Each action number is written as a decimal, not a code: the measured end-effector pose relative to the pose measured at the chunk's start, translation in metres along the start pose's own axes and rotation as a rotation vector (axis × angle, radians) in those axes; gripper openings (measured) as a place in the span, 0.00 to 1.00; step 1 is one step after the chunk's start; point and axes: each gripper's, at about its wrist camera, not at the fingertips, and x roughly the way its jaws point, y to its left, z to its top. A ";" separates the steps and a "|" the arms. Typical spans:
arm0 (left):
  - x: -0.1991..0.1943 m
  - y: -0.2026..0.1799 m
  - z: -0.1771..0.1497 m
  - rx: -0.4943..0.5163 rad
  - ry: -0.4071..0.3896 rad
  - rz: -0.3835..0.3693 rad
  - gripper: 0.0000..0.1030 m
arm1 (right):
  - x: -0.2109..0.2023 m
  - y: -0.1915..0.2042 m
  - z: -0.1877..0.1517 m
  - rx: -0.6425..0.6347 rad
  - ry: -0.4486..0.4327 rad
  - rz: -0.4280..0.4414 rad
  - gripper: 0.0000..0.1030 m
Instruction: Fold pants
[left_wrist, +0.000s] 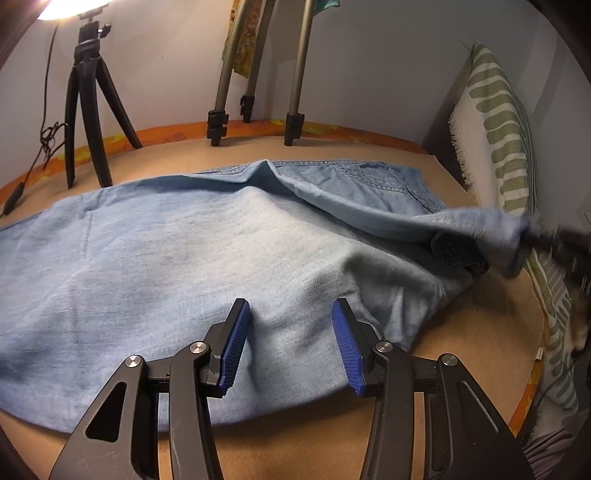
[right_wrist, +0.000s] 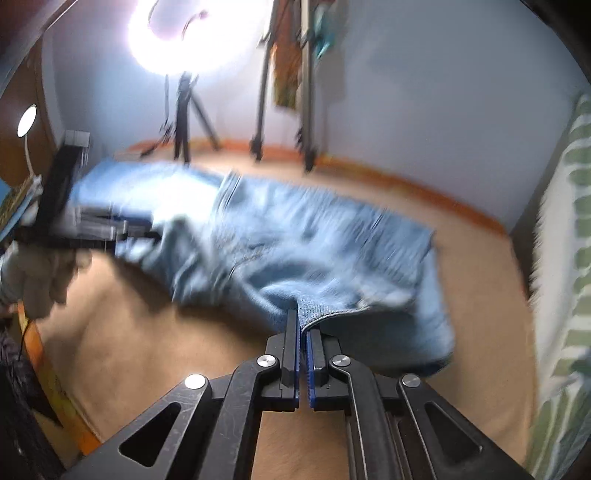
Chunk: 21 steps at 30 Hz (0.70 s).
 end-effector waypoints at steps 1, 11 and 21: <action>0.002 0.000 0.000 -0.005 0.002 -0.006 0.44 | -0.003 -0.005 0.008 0.003 -0.018 -0.016 0.00; 0.010 -0.004 0.010 0.001 -0.009 -0.006 0.44 | 0.068 -0.079 0.101 0.039 -0.024 -0.225 0.00; 0.010 -0.006 0.004 0.031 -0.001 0.009 0.44 | 0.169 -0.136 0.100 0.165 0.215 -0.218 0.01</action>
